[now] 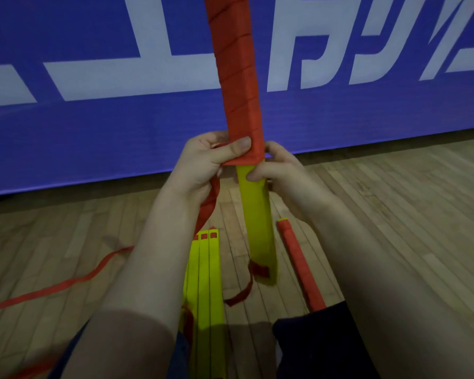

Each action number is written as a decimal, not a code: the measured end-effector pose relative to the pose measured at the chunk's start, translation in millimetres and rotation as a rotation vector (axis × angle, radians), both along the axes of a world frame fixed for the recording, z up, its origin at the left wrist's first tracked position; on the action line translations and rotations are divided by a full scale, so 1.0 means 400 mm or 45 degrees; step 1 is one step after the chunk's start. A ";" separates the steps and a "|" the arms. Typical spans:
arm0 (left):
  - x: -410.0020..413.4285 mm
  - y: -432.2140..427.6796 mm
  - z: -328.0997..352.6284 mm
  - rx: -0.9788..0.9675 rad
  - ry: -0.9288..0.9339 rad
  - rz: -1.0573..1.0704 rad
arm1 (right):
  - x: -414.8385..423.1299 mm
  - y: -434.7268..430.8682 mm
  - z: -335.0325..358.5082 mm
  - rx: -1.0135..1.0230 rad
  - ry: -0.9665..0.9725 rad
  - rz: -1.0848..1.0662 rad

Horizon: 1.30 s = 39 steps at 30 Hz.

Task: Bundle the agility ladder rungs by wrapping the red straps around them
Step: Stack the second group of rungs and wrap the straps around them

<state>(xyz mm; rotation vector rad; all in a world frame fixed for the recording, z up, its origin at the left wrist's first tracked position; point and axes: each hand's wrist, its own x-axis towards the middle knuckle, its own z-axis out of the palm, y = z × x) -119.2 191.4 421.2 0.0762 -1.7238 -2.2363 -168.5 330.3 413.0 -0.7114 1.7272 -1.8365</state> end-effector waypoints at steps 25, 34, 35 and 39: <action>-0.006 0.023 0.030 -0.355 -0.001 0.291 | 0.047 -0.066 0.002 -0.189 -0.177 -0.619; 0.011 -0.008 0.018 -0.659 -0.179 -0.167 | -0.018 -0.038 -0.028 0.029 0.040 -0.798; 0.014 -0.014 0.017 -0.721 -0.229 -0.165 | -0.029 -0.033 -0.029 0.073 0.114 -0.854; 0.021 -0.040 -0.008 -0.947 -0.427 -0.241 | -0.060 -0.005 -0.029 0.220 0.291 -1.019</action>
